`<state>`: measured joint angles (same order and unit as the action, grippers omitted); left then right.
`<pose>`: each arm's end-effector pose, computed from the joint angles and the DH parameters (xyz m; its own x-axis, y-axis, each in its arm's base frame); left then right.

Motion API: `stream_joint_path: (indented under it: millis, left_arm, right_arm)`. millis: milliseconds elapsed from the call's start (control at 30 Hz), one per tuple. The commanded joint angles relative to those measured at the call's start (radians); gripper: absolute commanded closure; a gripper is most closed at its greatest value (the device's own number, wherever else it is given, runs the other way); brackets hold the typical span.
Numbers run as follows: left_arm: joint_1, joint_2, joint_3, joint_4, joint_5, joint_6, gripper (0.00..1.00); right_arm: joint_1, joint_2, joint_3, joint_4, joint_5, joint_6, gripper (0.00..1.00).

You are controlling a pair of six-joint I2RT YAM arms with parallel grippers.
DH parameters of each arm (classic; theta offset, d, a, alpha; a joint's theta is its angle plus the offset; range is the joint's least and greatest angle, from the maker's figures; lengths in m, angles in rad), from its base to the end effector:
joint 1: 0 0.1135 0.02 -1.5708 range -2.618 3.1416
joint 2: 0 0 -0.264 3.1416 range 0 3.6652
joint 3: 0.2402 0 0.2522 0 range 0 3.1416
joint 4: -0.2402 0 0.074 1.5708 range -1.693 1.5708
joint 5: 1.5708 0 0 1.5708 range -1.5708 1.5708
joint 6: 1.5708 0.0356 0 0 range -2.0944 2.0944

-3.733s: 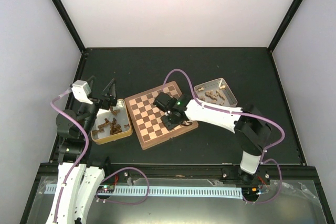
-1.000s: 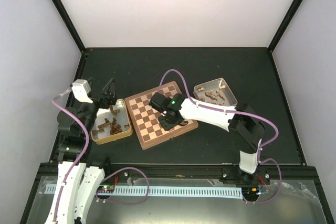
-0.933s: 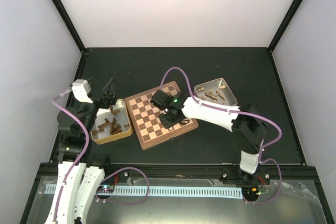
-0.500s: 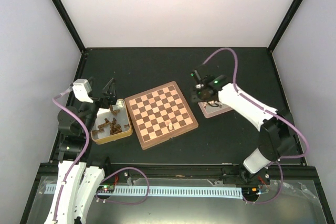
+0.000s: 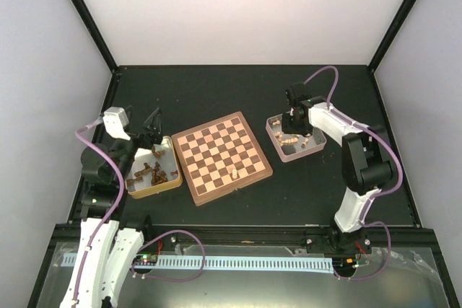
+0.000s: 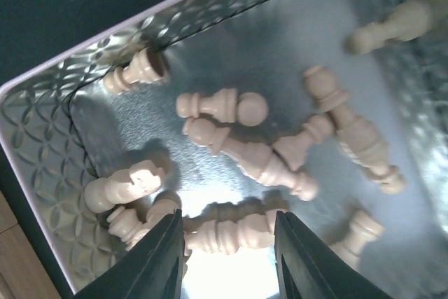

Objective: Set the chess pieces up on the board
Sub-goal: Pick up the chess piece from the storage box.

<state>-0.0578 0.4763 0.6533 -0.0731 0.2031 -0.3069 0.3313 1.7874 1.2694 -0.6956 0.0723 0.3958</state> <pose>0.1236 -0.0143 0.3480 0.0211 -0.2976 -0.9545 0.2761 0.9193 -0.2805 0.3390 0.1139 0.1996 -0.9333 0.0856 -0.3487 0.0643 0.9953 0.0724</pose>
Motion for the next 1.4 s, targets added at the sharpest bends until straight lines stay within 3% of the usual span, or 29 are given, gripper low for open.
stream_joint_path:
  millis: [0,467,800,900,1033,1367]
  left_arm:
    - [0.009,0.005,0.037,0.018,0.019,0.015,0.01]
    - [0.010,0.009,0.035,0.017,0.022,0.014,0.01]
    - [0.010,0.006,0.034,0.016,0.021,0.014,0.01]
    - [0.011,0.005,0.035,0.016,0.022,0.015,0.01]
    - [0.010,0.004,0.034,0.015,0.022,0.014,0.01]
    - [0.010,0.001,0.034,0.016,0.026,0.012,0.01]
  right_arm:
    - [0.003,0.038,0.041,0.021,-0.111,-0.042,0.63]
    - [0.020,0.112,0.059,0.020,-0.182,-0.038,0.64]
    - [0.027,0.128,0.061,-0.002,-0.154,-0.037,0.75]
    - [0.029,0.129,0.064,-0.007,-0.144,-0.035,0.83]
    - [0.032,0.094,0.059,-0.009,-0.116,-0.026,0.92]
    - [0.049,-0.049,0.026,-0.051,-0.082,-0.019,0.92]
